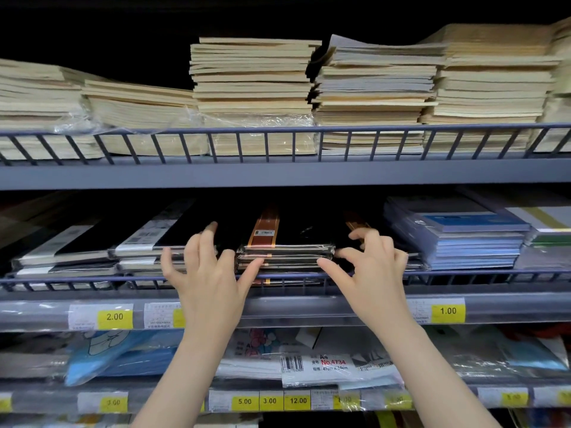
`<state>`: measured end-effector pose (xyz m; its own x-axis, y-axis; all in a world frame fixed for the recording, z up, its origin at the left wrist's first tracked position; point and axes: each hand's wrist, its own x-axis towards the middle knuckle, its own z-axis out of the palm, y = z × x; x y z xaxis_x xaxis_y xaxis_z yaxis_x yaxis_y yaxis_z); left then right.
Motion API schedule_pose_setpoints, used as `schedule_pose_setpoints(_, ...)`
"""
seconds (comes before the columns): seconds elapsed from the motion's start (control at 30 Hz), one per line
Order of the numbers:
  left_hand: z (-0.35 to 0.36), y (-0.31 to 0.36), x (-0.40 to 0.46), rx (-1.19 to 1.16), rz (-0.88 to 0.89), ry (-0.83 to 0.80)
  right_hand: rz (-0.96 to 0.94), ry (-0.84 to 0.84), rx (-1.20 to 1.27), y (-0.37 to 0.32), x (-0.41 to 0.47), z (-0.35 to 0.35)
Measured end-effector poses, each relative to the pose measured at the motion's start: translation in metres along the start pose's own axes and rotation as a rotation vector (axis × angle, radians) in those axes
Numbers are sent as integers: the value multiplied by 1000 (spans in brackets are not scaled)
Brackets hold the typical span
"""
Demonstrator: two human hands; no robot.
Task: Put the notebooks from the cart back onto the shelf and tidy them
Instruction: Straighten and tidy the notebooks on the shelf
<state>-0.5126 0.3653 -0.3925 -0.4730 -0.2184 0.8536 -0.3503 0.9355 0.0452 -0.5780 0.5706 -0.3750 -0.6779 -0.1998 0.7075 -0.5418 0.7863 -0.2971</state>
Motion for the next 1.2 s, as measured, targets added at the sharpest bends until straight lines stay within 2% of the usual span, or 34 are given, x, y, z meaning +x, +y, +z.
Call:
schedule_pose_setpoints(0.2,5,3,-4,-105,-42,3,68,-48,128,3,4,1)
schedule_pose_setpoints(0.4,8,9,-8,-189,-93,16,119,0,234,-7,-1,6)
schedule_pose_setpoints(0.7,-10,9,0,-167,-178,42,43,46,124,-10,-1,-2)
schedule_pose_setpoints(0.87,-5,11,1,-188,-118,65,36,34,101,-15,2,3)
schedule_pose_setpoints(1.03,-9,7,3,-159,-167,32,30,25,108,-13,0,3)
schedule_pose_setpoints(1.2,-6,8,9,-150,-85,25,-7,60,70,11,-6,-16)
